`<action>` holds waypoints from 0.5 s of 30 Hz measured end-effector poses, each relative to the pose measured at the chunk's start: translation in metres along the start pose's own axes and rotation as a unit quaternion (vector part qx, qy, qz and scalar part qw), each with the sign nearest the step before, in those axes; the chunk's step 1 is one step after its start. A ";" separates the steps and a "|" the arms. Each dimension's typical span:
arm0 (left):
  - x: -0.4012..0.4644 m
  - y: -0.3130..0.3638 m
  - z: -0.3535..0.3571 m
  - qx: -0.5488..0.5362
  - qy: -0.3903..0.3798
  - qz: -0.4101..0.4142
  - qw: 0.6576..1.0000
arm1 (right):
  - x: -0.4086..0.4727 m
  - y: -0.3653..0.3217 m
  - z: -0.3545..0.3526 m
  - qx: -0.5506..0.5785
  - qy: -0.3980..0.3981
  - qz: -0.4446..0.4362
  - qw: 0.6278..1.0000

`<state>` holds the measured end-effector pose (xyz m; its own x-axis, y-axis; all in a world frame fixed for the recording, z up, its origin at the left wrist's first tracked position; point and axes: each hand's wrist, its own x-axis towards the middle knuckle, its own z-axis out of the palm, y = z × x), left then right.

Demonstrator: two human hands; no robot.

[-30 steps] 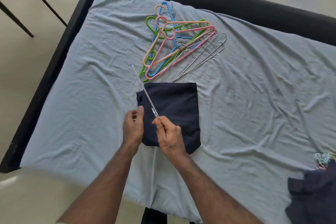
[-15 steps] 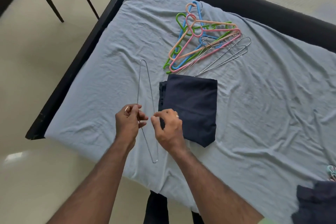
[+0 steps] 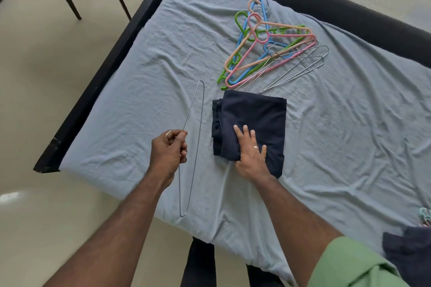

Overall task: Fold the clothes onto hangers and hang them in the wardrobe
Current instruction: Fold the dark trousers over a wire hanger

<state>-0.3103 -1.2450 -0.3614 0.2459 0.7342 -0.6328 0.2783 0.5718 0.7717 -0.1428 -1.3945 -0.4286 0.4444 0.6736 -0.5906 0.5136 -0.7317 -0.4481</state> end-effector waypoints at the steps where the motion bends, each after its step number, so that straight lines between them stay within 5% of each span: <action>1: 0.000 0.001 0.002 -0.001 -0.005 -0.002 1.000 | -0.001 0.005 -0.003 0.061 -0.008 -0.011 0.998; 6: 0.001 0.012 0.015 -0.031 -0.017 -0.004 0.999 | 0.000 0.023 -0.027 0.418 0.089 0.035 0.904; 11: 0.002 0.019 0.022 -0.036 -0.031 -0.003 0.999 | -0.006 0.024 -0.036 0.306 0.243 0.045 0.920; 15: 0.000 0.015 0.025 -0.034 -0.033 -0.005 0.999 | -0.012 0.007 -0.024 0.190 0.160 -0.034 0.968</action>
<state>-0.2831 -1.2455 -0.3512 0.3049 0.7032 -0.6423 0.2191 0.6045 0.7659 -0.1269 -1.4048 -0.4084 0.6545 0.6753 -0.3400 0.2703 -0.6289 -0.7290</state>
